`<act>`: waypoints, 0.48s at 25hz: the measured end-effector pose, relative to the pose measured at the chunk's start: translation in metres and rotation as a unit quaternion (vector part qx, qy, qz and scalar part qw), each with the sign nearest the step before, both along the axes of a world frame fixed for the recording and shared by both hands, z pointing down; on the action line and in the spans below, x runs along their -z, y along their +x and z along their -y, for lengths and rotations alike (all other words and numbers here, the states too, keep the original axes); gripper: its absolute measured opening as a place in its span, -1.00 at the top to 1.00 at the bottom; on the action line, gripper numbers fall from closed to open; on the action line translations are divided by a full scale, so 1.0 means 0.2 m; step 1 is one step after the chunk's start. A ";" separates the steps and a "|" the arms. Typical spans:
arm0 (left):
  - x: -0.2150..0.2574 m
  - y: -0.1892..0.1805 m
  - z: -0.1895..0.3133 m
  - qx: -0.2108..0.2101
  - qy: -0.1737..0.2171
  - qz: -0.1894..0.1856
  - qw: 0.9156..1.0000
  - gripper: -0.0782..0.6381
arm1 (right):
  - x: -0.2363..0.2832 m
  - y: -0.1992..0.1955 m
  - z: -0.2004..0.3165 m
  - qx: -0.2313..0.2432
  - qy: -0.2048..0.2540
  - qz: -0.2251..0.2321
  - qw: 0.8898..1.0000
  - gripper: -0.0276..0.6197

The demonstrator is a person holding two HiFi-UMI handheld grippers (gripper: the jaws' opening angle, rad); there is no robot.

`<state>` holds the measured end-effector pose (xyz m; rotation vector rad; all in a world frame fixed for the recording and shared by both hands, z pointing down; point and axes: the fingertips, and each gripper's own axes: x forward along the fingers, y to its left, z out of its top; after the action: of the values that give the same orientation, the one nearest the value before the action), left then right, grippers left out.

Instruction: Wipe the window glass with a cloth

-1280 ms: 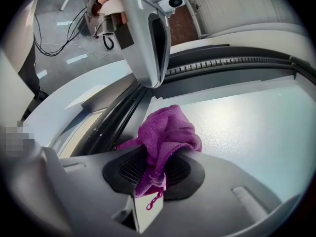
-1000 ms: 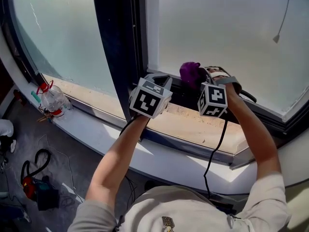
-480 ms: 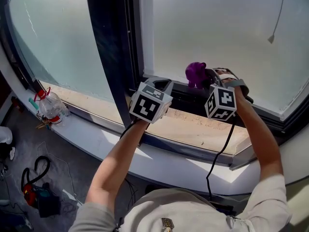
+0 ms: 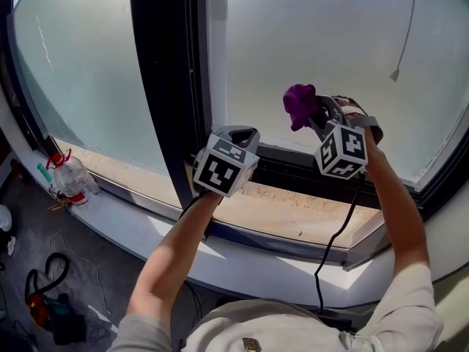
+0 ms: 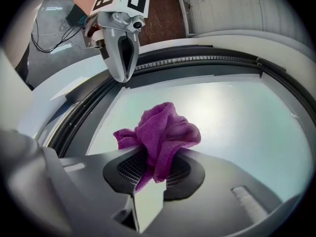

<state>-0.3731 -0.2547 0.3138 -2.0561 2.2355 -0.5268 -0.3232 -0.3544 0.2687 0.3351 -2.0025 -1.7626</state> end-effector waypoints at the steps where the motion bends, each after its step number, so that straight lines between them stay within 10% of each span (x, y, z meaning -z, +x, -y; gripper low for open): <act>1: 0.01 -0.01 0.00 -0.001 0.003 0.002 1.000 0.76 | 0.05 -0.01 0.00 -0.002 0.003 0.010 1.000 0.57; 12: 0.26 -0.05 -0.01 -0.014 0.051 0.037 0.998 0.76 | 0.64 -0.06 -0.02 -0.012 0.050 0.081 0.995 0.58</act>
<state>-0.3834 -0.2519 0.2611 -1.9817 2.1429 -0.4684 -0.3359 -0.3512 0.1417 0.5476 -2.0135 -1.8769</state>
